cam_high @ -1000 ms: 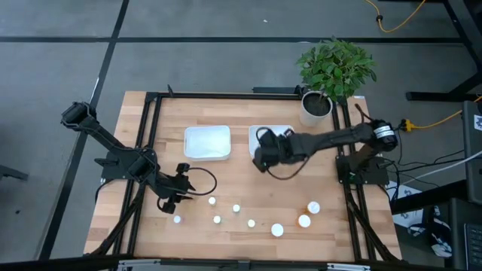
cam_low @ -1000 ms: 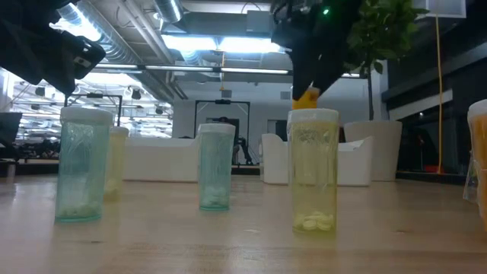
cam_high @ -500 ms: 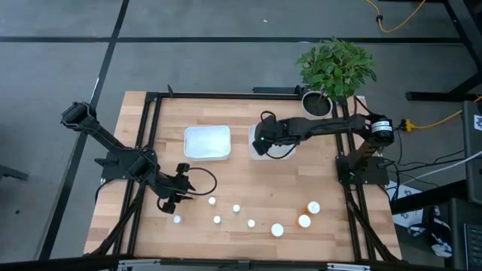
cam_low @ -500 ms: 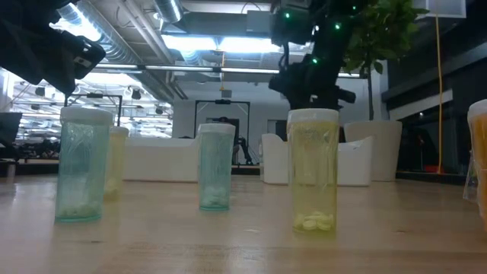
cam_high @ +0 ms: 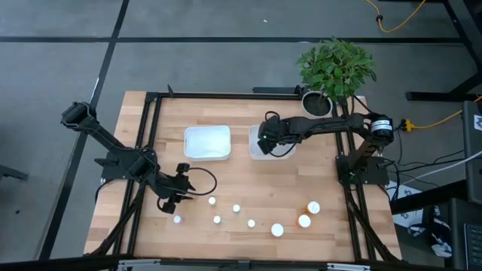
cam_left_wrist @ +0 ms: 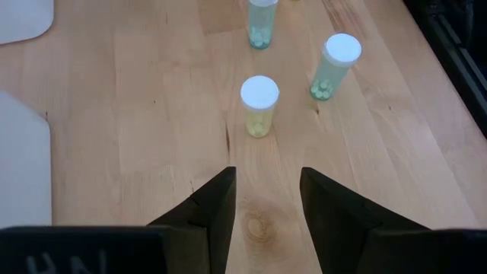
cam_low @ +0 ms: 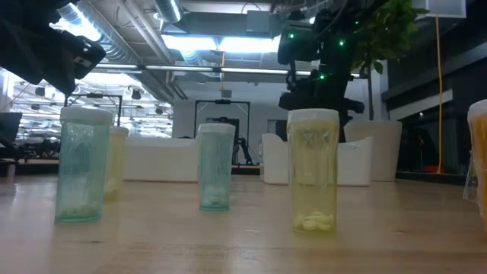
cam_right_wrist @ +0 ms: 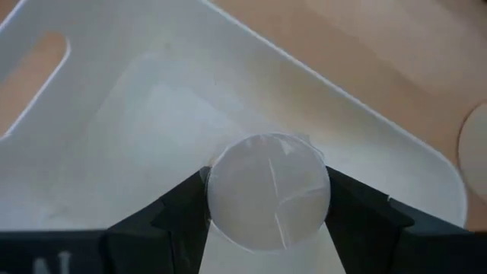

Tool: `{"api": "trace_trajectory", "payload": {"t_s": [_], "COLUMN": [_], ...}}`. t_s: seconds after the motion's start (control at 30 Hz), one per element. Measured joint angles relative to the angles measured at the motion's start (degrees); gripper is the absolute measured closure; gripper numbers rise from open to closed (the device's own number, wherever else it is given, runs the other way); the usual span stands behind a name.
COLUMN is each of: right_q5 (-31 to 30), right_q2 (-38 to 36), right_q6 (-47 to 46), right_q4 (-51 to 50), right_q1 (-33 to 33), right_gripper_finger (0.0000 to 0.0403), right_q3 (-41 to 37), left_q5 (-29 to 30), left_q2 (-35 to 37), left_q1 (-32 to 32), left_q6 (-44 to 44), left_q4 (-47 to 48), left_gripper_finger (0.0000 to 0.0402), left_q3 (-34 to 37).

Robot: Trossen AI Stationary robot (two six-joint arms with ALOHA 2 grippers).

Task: Pick and place medicine bottles into bin by pill shape (circle, oval)
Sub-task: Put the top orange pill bottle into the right white bin, then put the right orange pill bottle into the right white bin

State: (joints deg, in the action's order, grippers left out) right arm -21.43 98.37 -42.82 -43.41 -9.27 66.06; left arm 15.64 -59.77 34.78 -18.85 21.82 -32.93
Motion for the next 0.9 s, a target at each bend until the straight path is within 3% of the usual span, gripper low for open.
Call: {"api": "trace_trajectory", "payload": {"t_s": [0.33,0.63,0.9], "right_q5": [-0.1,0.6,5.2], "right_q2": [0.0,0.0,0.0], "right_q6": [1.3,1.1,0.7], "right_q4": [2.5,2.3,-1.7], "right_q1": [-0.1,-1.5,-2.2], "right_gripper_finger": [0.0165,0.0121,0.0117], "right_q3": [0.0,0.1,8.1], "left_q5": [0.0,0.0,0.0], "left_q2": [0.0,0.0,0.0], "left_q1": [0.0,0.0,0.0], "left_q6": [0.0,0.0,0.0], "left_q4": [0.0,0.0,0.0], "left_gripper_finger": [0.0261,0.0261,0.0261], "left_q3": [0.0,0.0,0.0]}}
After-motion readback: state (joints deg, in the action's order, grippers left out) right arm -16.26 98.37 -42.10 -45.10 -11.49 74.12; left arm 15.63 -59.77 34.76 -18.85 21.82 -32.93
